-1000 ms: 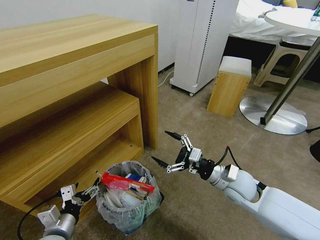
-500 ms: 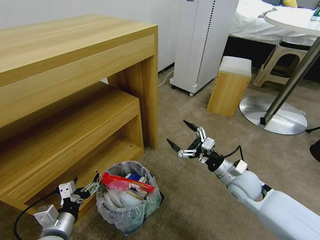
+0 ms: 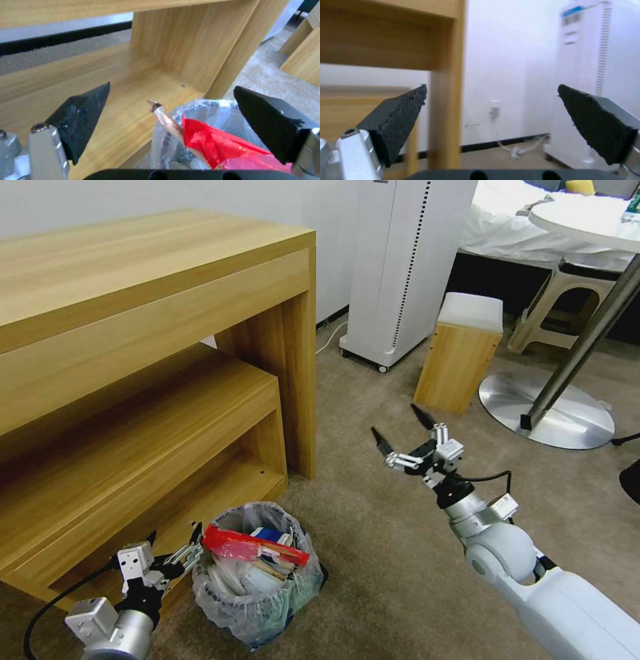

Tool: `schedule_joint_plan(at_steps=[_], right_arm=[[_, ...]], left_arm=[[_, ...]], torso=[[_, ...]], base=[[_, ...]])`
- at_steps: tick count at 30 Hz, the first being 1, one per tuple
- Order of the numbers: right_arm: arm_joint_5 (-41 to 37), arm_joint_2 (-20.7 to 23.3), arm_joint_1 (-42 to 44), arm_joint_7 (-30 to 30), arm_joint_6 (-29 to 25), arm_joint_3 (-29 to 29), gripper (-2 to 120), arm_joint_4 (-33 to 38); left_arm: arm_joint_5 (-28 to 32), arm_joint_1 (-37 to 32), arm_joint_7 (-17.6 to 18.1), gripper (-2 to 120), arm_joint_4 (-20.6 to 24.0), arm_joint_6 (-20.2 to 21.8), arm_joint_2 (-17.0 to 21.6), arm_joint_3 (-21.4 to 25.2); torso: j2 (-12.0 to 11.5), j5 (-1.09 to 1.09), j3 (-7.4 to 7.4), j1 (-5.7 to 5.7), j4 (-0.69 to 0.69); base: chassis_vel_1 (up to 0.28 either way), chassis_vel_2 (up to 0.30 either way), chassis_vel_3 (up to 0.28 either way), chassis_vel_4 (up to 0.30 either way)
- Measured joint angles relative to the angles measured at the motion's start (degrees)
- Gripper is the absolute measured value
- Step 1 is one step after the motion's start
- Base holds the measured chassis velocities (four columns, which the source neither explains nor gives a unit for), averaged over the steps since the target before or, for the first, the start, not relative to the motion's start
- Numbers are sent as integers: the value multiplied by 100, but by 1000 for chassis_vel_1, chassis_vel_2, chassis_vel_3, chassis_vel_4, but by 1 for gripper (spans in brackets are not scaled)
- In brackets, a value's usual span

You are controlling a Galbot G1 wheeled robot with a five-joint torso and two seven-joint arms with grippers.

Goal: Pick up the trash bin and place the garbage on the floor into it.

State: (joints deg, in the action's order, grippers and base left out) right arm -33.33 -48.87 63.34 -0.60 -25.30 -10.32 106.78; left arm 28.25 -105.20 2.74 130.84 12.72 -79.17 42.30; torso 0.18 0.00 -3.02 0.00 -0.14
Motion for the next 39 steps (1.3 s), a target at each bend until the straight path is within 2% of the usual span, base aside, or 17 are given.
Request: schedule_joint_plan(at_steps=[4, 7, 11, 24, 30, 34, 37, 39], right_arm=[[-66, -154, 51, -211, 115, -210, 100, -17], [-169, -357, 83, -733, 407, -567, 100, -16], [-193, -475, 110, -964, 409, -658, 100, -79], [204, -914, 361, -1158, 366, -1060, 100, -528], [434, -1044, 503, -1066, 11, -1251, 100, -824], [623, -1140, 603, -1221, -148, -1291, 100, -871], [668, -1191, 717, -1224, -140, -1320, 100, -836], [721, -1373, 790, -1384, 114, -1370, 100, -760]], left_arm=[[-10, -22, -5, 99, 26, -9, -14, 9], [-120, -82, -52, 99, 47, -74, -40, 24], [-149, -97, -65, 99, 67, -86, -64, 21], [-336, -204, 8, 99, 268, -69, -163, 60], [-538, -289, 70, 99, 331, -70, -268, 62], [-670, -377, 71, 100, 390, -103, -312, 54], [-714, -419, 70, 100, 433, -108, -319, 54], [-753, -481, 69, 100, 491, -114, -334, 55]], torso=[[0, 0, 0, 0, 0], [0, -1, 0, 0, 0], [0, 0, 0, 0, 0], [0, 0, 0, 0, 0], [0, -1, 0, 0, 0], [0, -1, 0, 0, 1], [0, -1, 0, 0, 0], [0, -2, 0, 0, -1]], base=[[0, 0, 0, 0], [0, 0, 0, 0], [0, 0, 0, 0], [0, 0, 0, 0], [0, 0, 0, 0], [0, 0, 0, 0], [0, 0, 0, 0], [0, 0, 0, 0]])
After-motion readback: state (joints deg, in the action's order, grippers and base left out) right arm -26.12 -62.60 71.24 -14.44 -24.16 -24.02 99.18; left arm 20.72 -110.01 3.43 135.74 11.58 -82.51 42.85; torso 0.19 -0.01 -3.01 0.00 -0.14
